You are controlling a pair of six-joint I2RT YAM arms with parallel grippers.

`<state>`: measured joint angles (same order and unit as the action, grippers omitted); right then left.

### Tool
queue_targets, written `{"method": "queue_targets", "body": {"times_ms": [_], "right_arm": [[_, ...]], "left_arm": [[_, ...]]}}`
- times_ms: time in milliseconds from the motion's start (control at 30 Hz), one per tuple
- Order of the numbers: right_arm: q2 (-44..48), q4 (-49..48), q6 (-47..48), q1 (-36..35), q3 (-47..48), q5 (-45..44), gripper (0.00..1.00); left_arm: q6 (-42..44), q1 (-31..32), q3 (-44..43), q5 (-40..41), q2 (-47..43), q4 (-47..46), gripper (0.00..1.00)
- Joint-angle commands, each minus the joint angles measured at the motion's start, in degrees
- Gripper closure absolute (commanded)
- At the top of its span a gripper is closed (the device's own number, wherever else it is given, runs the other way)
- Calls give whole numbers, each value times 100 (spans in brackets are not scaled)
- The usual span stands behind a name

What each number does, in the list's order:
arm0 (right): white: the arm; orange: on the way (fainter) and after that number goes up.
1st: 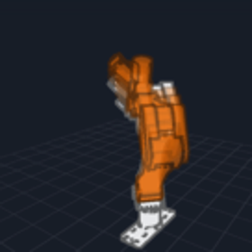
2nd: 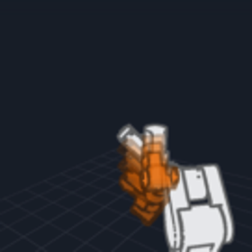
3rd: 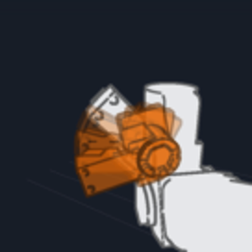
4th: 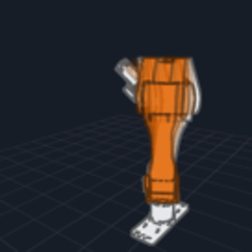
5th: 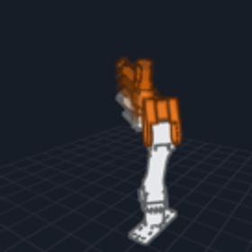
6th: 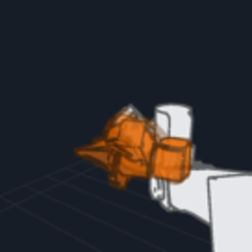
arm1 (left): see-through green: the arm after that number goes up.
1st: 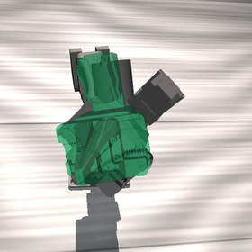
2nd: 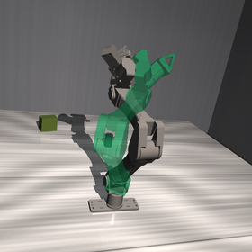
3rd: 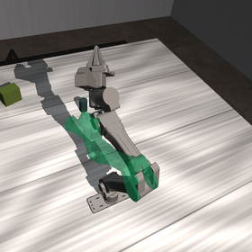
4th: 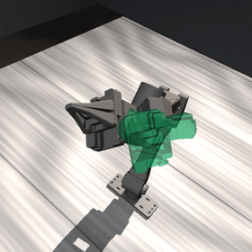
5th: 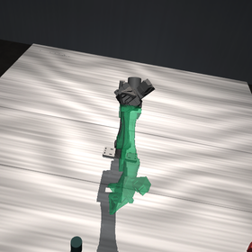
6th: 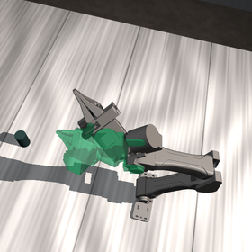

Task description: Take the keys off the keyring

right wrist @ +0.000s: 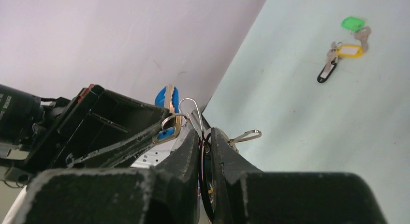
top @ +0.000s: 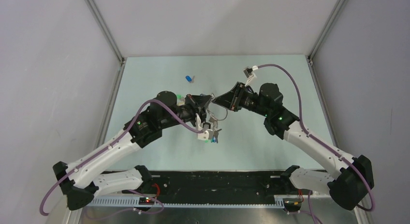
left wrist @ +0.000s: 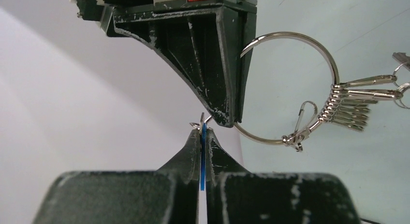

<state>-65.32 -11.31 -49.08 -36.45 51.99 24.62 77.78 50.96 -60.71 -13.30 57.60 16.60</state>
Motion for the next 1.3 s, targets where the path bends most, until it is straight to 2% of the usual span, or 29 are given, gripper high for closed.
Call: {"method": "queue_targets", "body": {"times_ms": [0,233,367,500,700,733,833,933,1133,1267], "right_arm": [[-33,390,-103,109,275,-1295,100],[-72,638,-134,98,270,-1835,100],[78,609,44,103,169,-2101,100],[311,806,526,207,20,-2447,100],[888,1578,1334,727,-261,-2978,100],[1056,1640,1536,843,-282,-3054,100],[1334,1918,2003,1020,-312,-3403,100],[1568,2101,2355,1276,-313,-3525,100],[1834,2457,2486,1693,-317,-3436,100],[1944,2450,2507,1787,-313,-3367,100]], "left_arm": [[-268,254,20,-702,-23,-263,100],[-475,531,142,-890,55,-262,100],[-1018,564,164,-944,14,-343,100],[-2373,433,147,-447,-10,-718,100],[-6107,-211,558,867,312,-1852,100],[-6415,-267,577,1181,405,-1862,100],[-7735,-677,633,1187,826,-1867,100],[-8289,-899,622,851,1184,-1903,100],[-8773,-1150,574,945,1760,-1906,100],[-9029,-1570,475,973,2412,-1932,100]]}}
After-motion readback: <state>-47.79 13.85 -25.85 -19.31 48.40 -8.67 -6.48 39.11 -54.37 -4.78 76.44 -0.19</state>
